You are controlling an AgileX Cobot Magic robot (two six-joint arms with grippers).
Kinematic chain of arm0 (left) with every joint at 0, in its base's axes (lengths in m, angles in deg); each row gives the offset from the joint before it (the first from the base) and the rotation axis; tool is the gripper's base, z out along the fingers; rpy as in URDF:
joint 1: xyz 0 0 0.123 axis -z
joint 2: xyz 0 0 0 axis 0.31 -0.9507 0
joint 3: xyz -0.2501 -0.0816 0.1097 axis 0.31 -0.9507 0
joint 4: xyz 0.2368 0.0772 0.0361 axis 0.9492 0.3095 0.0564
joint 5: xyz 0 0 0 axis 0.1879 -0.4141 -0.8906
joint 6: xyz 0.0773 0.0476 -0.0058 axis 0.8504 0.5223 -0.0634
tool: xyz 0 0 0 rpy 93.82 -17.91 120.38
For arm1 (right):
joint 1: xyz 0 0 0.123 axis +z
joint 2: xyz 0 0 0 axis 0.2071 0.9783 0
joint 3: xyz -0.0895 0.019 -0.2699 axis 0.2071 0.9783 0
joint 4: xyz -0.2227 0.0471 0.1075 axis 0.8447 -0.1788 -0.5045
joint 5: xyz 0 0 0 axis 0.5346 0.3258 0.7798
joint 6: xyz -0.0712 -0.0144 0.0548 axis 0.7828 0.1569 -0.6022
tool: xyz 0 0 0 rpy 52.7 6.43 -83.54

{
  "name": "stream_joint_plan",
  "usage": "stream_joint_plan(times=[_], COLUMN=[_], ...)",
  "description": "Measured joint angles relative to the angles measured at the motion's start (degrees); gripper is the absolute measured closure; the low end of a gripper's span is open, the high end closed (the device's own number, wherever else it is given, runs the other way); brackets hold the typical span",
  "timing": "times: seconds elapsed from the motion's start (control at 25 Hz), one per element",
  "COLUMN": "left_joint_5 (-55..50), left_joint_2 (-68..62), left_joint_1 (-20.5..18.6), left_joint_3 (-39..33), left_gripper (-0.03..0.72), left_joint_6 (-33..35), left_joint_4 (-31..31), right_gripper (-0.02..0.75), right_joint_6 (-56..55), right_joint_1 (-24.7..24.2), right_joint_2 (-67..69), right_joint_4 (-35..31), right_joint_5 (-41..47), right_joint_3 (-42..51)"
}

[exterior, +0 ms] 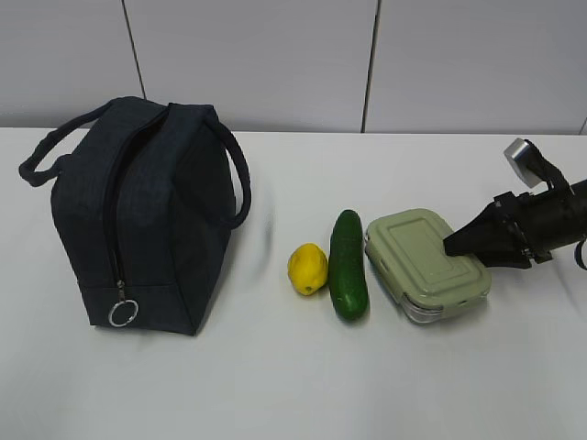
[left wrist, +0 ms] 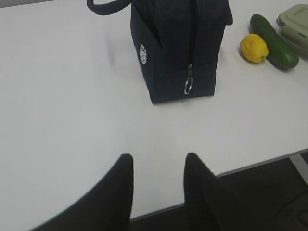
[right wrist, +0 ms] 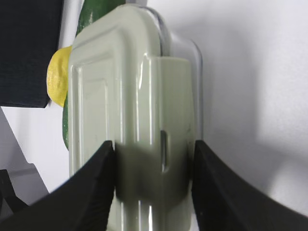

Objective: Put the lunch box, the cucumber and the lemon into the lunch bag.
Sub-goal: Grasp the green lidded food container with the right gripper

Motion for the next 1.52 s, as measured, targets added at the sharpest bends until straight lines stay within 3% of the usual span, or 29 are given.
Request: stream_joint_plan(times=[0.6,0.8,1.16,1.24,1.44,1.52], left_joint_5=[0.0,0.0,0.0,0.0,0.0,0.0], left_joint_2=[0.0,0.0,0.0,0.0,0.0,0.0], left_joint_1=[0.0,0.0,0.0,0.0,0.0,0.0], left_joint_3=[0.0,0.0,0.0,0.0,0.0,0.0], left_gripper=[0.449,0.449,0.449,0.449,0.449,0.449], left_joint_6=[0.0,0.0,0.0,0.0,0.0,0.0], left_joint_4=[0.0,0.0,0.0,0.0,0.0,0.0], right_gripper=[0.391,0.472,0.482,0.452,0.277,0.253], right_joint_6=[-2.9,-3.2,-3.5,-3.8,-4.1,-4.2], right_joint_1=[0.0,-0.1,-0.1,-0.1,0.0,0.1], right_joint_2=[-0.9,-1.8,-1.8,-1.8,-1.8,-1.8], right_joint_4=[0.8,-0.3,-1.6,-1.8,-2.3,-2.6], right_joint_5=[-0.4,0.4,1.1,1.1,1.1,1.1], right_joint_3=[0.0,0.0,0.0,0.0,0.0,0.0])
